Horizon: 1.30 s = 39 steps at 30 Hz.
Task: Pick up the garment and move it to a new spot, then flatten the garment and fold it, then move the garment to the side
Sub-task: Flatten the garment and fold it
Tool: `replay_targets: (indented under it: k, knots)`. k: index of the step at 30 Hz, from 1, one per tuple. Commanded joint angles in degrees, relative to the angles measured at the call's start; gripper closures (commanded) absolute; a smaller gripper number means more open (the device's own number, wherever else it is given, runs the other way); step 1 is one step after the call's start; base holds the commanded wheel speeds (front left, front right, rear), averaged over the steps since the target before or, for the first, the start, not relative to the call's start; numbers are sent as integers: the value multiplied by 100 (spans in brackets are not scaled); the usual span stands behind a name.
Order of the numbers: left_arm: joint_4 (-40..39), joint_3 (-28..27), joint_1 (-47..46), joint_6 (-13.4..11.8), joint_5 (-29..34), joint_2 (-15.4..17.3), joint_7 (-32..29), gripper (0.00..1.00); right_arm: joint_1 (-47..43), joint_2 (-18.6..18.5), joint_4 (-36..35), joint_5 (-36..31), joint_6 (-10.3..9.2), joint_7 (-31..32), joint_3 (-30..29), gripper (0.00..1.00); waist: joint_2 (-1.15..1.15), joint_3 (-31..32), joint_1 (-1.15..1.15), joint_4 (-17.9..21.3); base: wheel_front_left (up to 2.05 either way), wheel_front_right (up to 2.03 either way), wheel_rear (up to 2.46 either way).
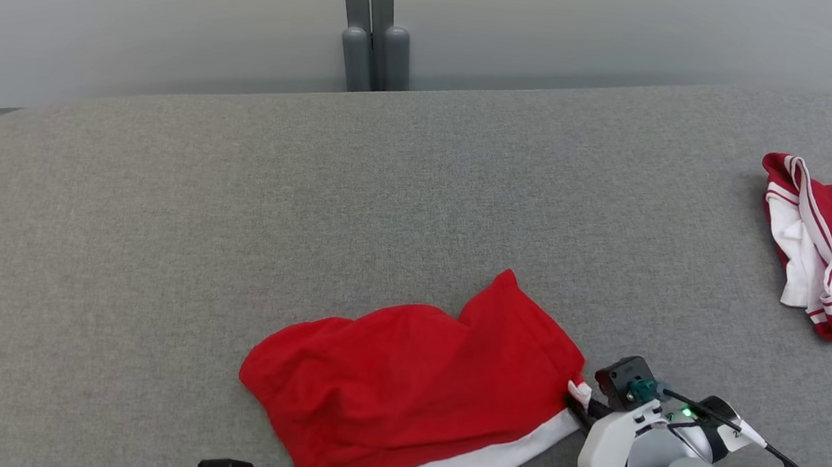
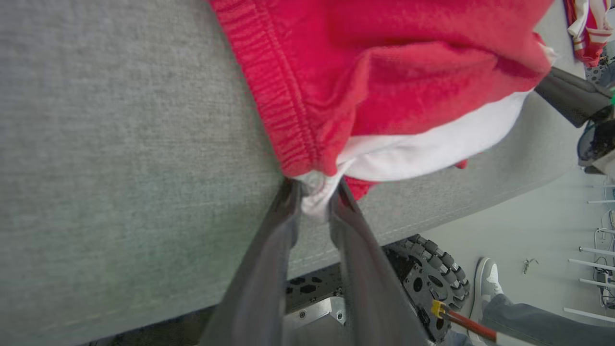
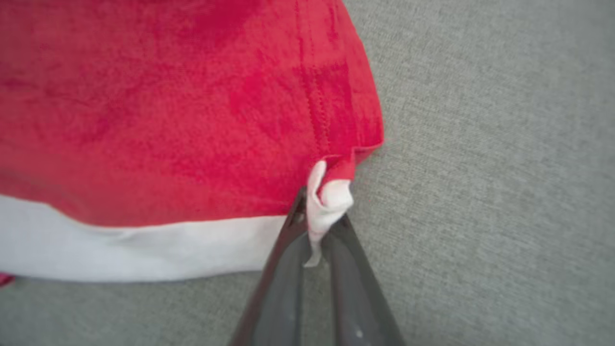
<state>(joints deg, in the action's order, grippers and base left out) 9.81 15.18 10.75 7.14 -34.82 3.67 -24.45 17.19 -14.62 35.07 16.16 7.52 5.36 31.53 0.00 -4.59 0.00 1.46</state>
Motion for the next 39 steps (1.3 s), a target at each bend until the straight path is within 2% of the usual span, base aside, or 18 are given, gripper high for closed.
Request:
replay_targets:
  k: [1, 5, 7, 13, 17, 19, 20, 23, 27, 30, 34, 37, 39]
  knots:
    - [62, 32, -71, 29, 2, 86, 12, 100, -84, -58, 95, 137, -6, 21, 42, 100, 0, 20, 0, 6, 0, 0, 0]
    - [-246, 34, 18, 29, -48, 277, 139, 100, -185, -184, -462, 745, -7, -154, -78, 100, 0, 111, 0, 11, 0, 0, 0]
    - [-702, 13, 103, 31, -20, 391, 194, 100, -316, -299, -1001, 1176, -7, -205, -243, 100, 0, 140, 0, 11, 0, 0, 0]
    - [-3021, -187, 190, -46, 41, 866, -114, 100, -626, -955, -3533, 2333, -3, 366, -852, 100, 0, 44, 0, 76, 0, 0, 0]
    - [-4209, -394, -513, -45, -140, 1185, -682, 100, -409, -1166, -4990, 2764, -2, 1043, -1682, 100, 0, -247, 0, 98, 0, 0, 0]
    - [-4386, -547, -1151, -37, -190, 1424, -1012, 100, -65, -1164, -5330, 2842, -2, 1377, -2107, 100, 0, -492, 0, 109, 0, 0, 0]
    - [-4431, -560, -1459, -31, -317, 1430, -1152, 100, 124, -1115, -5422, 2880, -2, 1522, -2251, 100, 0, -646, 0, 119, 0, 0, 0]
    - [-4153, -664, -2815, -27, -490, 1720, -1753, 100, 1103, -894, -5267, 2830, -2, 1975, -2738, 100, 0, -1175, 0, 144, 0, 0, 0]
    - [-3317, -531, -4893, -16, -694, 1664, -2329, 100, 2777, -554, -4513, 2360, -3, 2306, -3102, 100, 0, -1890, 0, 117, 0, 0, 0]
    - [-2412, -362, -6438, -12, -459, 1519, -2450, 100, 4036, -341, -3806, 1819, -5, 2250, -3256, 100, 0, -2358, 0, 66, 0, 0, 0]
    - [-953, -225, -8361, -44, 194, 1200, -1907, 100, 5622, -18, -2642, 1074, -9, 1685, -3536, 100, 0, -2857, 0, 60, 0, 0, 0]
    - [138, -87, -9320, -49, 828, 1058, -999, 100, 6414, 240, -1868, 723, -10, 1021, -3642, 100, 0, -3085, 0, 107, 0, 0, 0]
    - [736, 64, -9642, -19, 1006, 945, -392, 100, 6629, 366, -1460, 614, -10, 615, -3613, 100, 0, -3178, 0, 159, 0, 0, 0]
